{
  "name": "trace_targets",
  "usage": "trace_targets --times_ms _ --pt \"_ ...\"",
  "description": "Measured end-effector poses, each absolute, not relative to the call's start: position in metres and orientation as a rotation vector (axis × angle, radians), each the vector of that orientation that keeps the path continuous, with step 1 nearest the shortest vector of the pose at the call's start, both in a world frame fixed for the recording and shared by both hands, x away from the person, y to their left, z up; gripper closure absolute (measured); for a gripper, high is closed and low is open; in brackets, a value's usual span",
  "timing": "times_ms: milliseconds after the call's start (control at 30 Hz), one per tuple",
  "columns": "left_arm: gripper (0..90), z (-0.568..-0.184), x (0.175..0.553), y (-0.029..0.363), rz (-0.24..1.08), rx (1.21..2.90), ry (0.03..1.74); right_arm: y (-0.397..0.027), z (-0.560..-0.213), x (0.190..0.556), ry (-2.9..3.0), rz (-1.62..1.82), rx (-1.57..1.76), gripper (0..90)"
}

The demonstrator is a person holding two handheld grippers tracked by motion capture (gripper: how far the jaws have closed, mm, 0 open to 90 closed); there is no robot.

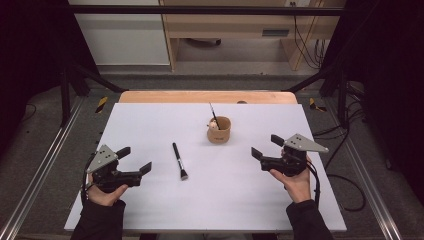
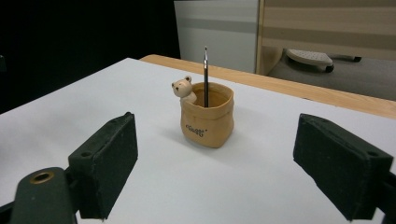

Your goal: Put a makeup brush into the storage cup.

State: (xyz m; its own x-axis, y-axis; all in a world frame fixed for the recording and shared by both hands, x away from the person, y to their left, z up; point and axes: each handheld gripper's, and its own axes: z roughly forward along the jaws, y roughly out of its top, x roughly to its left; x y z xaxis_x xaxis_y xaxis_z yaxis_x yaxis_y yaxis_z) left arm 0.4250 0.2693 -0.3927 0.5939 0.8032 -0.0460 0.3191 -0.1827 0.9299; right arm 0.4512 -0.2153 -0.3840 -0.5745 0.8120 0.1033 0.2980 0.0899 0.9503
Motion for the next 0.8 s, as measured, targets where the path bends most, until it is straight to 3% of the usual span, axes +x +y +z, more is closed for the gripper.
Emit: trace_targets --times_ms 467,800 --pt "6.6 -0.392 0.425 0.27 0.571 1.761 0.923 -0.236 -0.395 0.433 1.894 1.449 1.122 4.0" --pt "6.6 -0.392 0.424 0.271 0.57 1.747 0.925 -0.246 -0.404 0.42 1.892 1.444 1.146 3.0"
